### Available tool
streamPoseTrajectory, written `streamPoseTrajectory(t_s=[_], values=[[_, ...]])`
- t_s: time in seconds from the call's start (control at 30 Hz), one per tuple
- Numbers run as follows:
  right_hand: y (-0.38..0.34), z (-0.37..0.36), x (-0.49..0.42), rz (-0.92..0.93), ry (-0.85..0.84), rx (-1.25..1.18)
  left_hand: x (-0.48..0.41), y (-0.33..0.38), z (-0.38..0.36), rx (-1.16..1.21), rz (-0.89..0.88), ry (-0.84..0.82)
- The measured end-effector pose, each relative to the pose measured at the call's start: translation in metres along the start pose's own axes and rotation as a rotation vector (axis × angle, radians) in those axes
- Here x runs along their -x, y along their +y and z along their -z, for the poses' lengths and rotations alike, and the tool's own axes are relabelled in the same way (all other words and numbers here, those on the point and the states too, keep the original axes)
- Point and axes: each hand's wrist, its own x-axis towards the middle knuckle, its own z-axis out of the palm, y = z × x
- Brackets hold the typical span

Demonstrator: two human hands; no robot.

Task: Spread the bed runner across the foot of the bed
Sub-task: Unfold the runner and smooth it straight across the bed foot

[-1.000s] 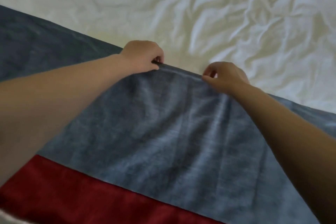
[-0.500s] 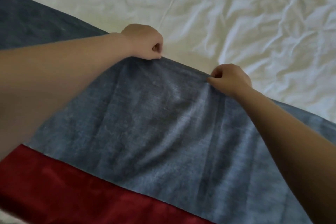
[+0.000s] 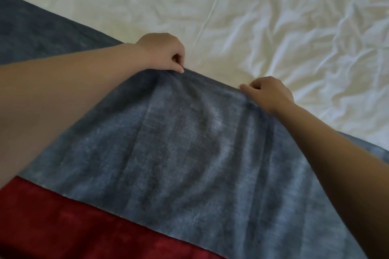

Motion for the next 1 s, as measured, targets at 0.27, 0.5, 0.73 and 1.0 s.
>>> streamPoseTrajectory(t_s=[0.27,0.5,0.73,1.0], values=[[-0.054,-0.004,-0.023,0.140,-0.092,0.008,0.012,-0.046,0.024,0.018,0.124,-0.049],[-0.053,-0.021,-0.020,0.104,0.048,0.104,0.017,-0.054,0.017,0.002,0.204,0.105],[-0.068,0.023,0.006,0.147,0.214,0.118,0.045,-0.035,0.034,-0.064,0.117,0.264],[-0.085,0.060,0.066,0.118,0.380,0.230,0.102,0.010,0.070,-0.096,0.037,0.393]])
